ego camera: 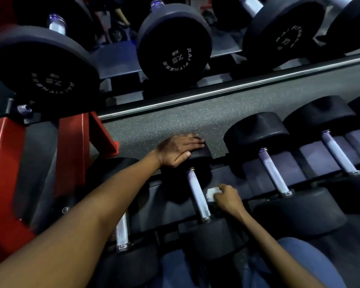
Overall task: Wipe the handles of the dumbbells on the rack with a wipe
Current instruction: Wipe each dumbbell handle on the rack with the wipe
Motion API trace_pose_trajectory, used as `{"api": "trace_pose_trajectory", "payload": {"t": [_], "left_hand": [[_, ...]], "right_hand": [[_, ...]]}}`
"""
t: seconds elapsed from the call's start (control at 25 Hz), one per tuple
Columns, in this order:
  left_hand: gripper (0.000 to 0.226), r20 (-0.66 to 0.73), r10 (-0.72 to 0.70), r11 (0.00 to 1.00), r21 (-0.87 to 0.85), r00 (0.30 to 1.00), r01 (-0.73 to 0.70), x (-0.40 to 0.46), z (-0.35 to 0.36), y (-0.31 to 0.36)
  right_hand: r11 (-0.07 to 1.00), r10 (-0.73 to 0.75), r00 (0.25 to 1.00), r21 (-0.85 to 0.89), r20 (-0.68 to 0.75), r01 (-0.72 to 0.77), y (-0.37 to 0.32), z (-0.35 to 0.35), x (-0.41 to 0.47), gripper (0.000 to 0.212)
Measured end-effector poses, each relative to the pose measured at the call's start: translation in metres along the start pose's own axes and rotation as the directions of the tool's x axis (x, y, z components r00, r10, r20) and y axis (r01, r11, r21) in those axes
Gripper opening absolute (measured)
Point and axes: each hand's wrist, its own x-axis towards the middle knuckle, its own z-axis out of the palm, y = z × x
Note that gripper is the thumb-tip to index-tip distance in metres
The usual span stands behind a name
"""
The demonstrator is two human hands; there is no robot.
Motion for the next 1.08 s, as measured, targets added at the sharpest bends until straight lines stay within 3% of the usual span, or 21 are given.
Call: {"api": "trace_pose_trajectory", "payload": {"t": [0.16,0.32,0.48,0.6,0.72,0.8,0.92,1.08], "left_hand": [[0.046,-0.010,0.015,0.996,0.087,1.000,-0.014,-0.002,0.002,0.002],[0.049,-0.118,-0.201,0.976,0.066,0.972,0.210,-0.021,0.013,0.032],[0.047,-0.184,-0.252,0.963,0.054,0.950,0.265,-0.024,0.018,0.038],[0.045,-0.231,-0.256,0.959,0.058,0.938,0.276,-0.021,0.019,0.037],[0.044,-0.290,-0.281,0.949,0.056,0.915,0.309,-0.023,0.021,0.042],[0.044,-0.309,-0.278,0.948,0.065,0.910,0.311,-0.023,0.021,0.043],[0.043,-0.327,-0.275,0.947,0.068,0.904,0.313,-0.022,0.022,0.042],[0.042,-0.356,-0.240,0.956,0.076,0.903,0.284,-0.024,0.024,0.043]], "right_hand": [[1.000,0.000,0.998,-0.026,0.070,0.002,-0.003,-0.006,-0.007,0.025],[0.996,0.041,0.983,-0.090,0.177,-0.026,-0.006,-0.013,-0.005,0.035],[0.984,0.066,0.976,-0.177,0.210,-0.029,-0.006,-0.019,0.002,0.008],[0.966,0.059,0.971,-0.257,0.230,0.002,-0.012,-0.024,-0.001,0.033],[0.941,0.042,0.958,-0.333,0.282,0.056,-0.016,-0.025,0.001,0.033],[0.925,0.039,0.927,-0.364,0.373,0.108,-0.022,-0.022,0.001,0.029],[0.898,0.043,0.821,-0.381,0.570,0.218,-0.025,-0.022,-0.005,0.024],[0.832,0.011,0.795,-0.447,0.606,0.329,-0.024,-0.033,0.002,0.022]]}}
